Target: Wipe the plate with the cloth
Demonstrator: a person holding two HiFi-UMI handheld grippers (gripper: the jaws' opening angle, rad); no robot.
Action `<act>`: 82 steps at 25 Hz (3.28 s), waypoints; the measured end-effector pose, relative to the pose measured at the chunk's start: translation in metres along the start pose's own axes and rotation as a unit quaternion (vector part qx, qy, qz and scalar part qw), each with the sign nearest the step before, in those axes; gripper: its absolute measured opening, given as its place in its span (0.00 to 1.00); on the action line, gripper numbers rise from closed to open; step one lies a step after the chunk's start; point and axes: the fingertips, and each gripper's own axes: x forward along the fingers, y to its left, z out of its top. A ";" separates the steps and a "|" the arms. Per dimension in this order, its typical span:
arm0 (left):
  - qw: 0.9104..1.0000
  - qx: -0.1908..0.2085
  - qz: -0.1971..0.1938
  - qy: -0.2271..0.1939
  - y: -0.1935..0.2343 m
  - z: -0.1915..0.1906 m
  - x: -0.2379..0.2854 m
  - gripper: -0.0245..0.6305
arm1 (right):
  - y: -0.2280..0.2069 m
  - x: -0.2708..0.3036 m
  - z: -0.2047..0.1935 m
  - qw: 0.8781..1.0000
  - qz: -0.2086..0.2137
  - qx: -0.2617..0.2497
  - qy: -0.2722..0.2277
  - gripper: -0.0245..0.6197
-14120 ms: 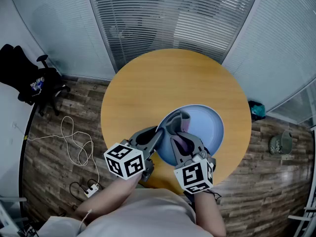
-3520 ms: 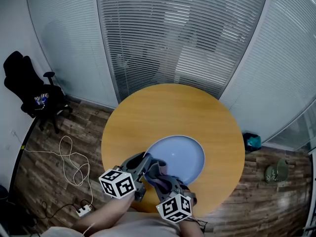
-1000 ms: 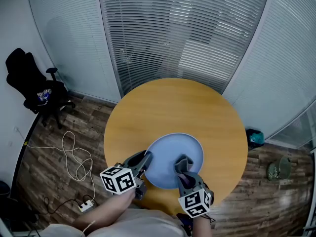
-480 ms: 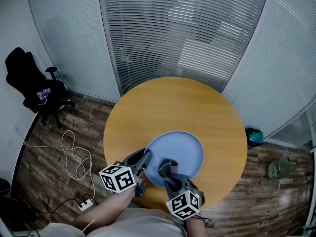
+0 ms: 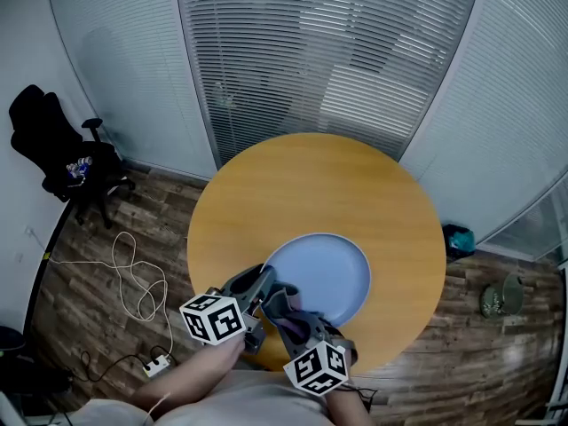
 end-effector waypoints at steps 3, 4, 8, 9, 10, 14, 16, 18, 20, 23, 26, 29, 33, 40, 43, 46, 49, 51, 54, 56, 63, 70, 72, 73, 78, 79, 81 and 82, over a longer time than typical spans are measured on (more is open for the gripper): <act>1.000 -0.004 -0.002 0.001 -0.001 -0.002 -0.004 0.14 | 0.009 0.000 0.008 1.000 0.007 -0.004 -0.009 0.12; 1.000 -0.005 -0.002 0.001 -0.001 -0.002 -0.004 0.14 | 0.011 0.000 0.009 1.000 0.008 -0.005 -0.009 0.12; 1.000 -0.006 -0.002 -0.001 0.001 0.001 -0.005 0.14 | 0.011 0.000 0.006 1.000 0.007 -0.007 -0.005 0.12; 1.000 -0.006 -0.001 -0.002 0.002 0.002 -0.005 0.14 | 0.011 -0.001 0.005 1.000 0.006 -0.007 -0.002 0.12; 1.000 -0.006 -0.001 -0.003 0.003 0.003 -0.005 0.14 | 0.010 -0.001 0.003 1.000 0.004 -0.007 0.001 0.12; 1.000 -0.006 0.000 -0.005 0.003 0.003 -0.010 0.14 | 0.006 -0.007 -0.009 1.000 -0.006 -0.003 0.017 0.12; 1.000 -0.006 -0.001 -0.005 0.003 0.004 -0.012 0.14 | 0.003 -0.010 -0.014 1.000 -0.014 0.002 0.023 0.12; 1.000 -0.007 -0.001 -0.005 0.004 0.004 -0.011 0.14 | -0.004 -0.012 -0.019 0.999 -0.024 0.004 0.030 0.12; 1.000 -0.007 -0.002 -0.003 0.004 0.004 -0.011 0.14 | -0.011 -0.015 -0.024 0.999 -0.034 0.009 0.036 0.12; 1.000 -0.007 -0.003 -0.001 0.006 0.005 -0.010 0.14 | -0.023 -0.021 -0.032 0.997 -0.051 0.022 0.045 0.12; 1.000 -0.007 -0.006 0.002 0.008 0.005 -0.009 0.14 | -0.038 -0.027 -0.041 0.995 -0.071 0.033 0.054 0.12; 1.000 -0.009 -0.008 0.006 0.008 0.003 -0.009 0.14 | -0.050 -0.036 -0.050 0.993 -0.090 0.043 0.063 0.12; 1.000 -0.010 -0.010 0.012 0.009 0.000 -0.005 0.14 | -0.066 -0.048 -0.062 0.989 -0.112 0.058 0.072 0.12; 1.000 -0.010 -0.012 0.026 0.012 -0.010 -0.002 0.14 | -0.081 -0.068 -0.082 0.982 -0.145 0.089 0.080 0.12; 0.999 -0.011 -0.006 0.033 0.017 -0.018 0.000 0.14 | -0.087 -0.075 -0.090 0.979 -0.156 0.097 0.084 0.12; 0.999 -0.005 0.002 0.041 0.024 -0.024 0.001 0.14 | -0.093 -0.082 -0.097 0.976 -0.168 0.110 0.084 0.12; 0.999 0.014 0.013 0.047 0.033 -0.029 0.002 0.14 | -0.100 -0.089 -0.104 0.972 -0.182 0.120 0.083 0.12; 0.998 0.025 0.024 0.047 0.040 -0.028 0.001 0.14 | -0.104 -0.093 -0.107 0.970 -0.190 0.127 0.080 0.12; 0.997 0.050 0.034 0.038 0.048 -0.020 -0.002 0.14 | -0.113 -0.100 -0.110 0.965 -0.205 0.153 0.054 0.12; 0.996 0.074 0.039 0.022 0.050 -0.008 -0.006 0.14 | -0.121 -0.110 -0.106 0.957 -0.221 0.184 0.015 0.12; 0.979 0.187 0.066 -0.042 0.056 0.046 -0.016 0.12 | -0.155 -0.154 -0.093 0.899 -0.302 0.280 -0.149 0.12; 0.945 0.310 0.066 -0.081 0.034 0.083 -0.031 0.11 | -0.173 -0.209 -0.066 0.844 -0.381 0.268 -0.267 0.12; 0.938 0.330 0.061 -0.087 0.027 0.088 -0.033 0.10 | -0.175 -0.216 -0.058 0.839 -0.393 0.251 -0.281 0.12; 0.935 0.337 0.060 -0.090 0.024 0.089 -0.034 0.10 | -0.175 -0.219 -0.055 0.836 -0.396 0.246 -0.287 0.12; 0.924 0.362 0.075 -0.093 0.024 0.094 -0.038 0.09 | -0.178 -0.224 -0.049 0.827 -0.415 0.234 -0.300 0.12; 0.921 0.371 0.080 -0.092 0.025 0.095 -0.039 0.09 | -0.177 -0.223 -0.048 0.827 -0.417 0.231 -0.298 0.12; 0.914 0.387 0.089 -0.089 0.026 0.097 -0.040 0.09 | -0.178 -0.222 -0.046 0.829 -0.418 0.226 -0.295 0.11; 0.912 0.390 0.092 -0.088 0.028 0.097 -0.040 0.09 | -0.178 -0.220 -0.045 0.830 -0.418 0.226 -0.294 0.11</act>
